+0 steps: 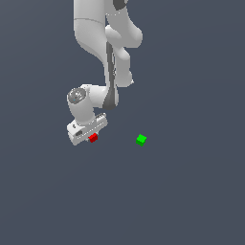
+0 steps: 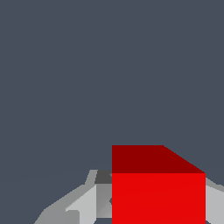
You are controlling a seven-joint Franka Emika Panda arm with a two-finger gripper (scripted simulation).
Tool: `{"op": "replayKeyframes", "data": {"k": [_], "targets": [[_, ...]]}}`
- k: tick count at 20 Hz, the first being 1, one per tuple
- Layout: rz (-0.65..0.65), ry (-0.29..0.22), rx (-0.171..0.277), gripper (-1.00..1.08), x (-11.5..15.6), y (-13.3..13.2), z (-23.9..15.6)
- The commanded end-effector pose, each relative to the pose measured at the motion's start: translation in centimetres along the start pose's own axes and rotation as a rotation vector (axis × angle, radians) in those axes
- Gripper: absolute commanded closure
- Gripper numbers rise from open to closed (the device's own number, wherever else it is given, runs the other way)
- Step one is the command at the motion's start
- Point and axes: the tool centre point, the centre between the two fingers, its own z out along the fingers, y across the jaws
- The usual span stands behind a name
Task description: Stack the red cube on top of the green cube.
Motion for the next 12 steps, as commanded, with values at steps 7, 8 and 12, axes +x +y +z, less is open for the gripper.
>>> {"op": "replayKeyframes", "data": {"k": [7, 8, 12], "targets": [[-0.001, 0.001, -0.002, 1.08, 0.0, -0.1, -5.3], [-0.001, 0.001, -0.002, 1.08, 0.0, -0.1, -5.9], [-0.001, 0.001, -0.002, 1.08, 0.0, -0.1, -7.8]]}}
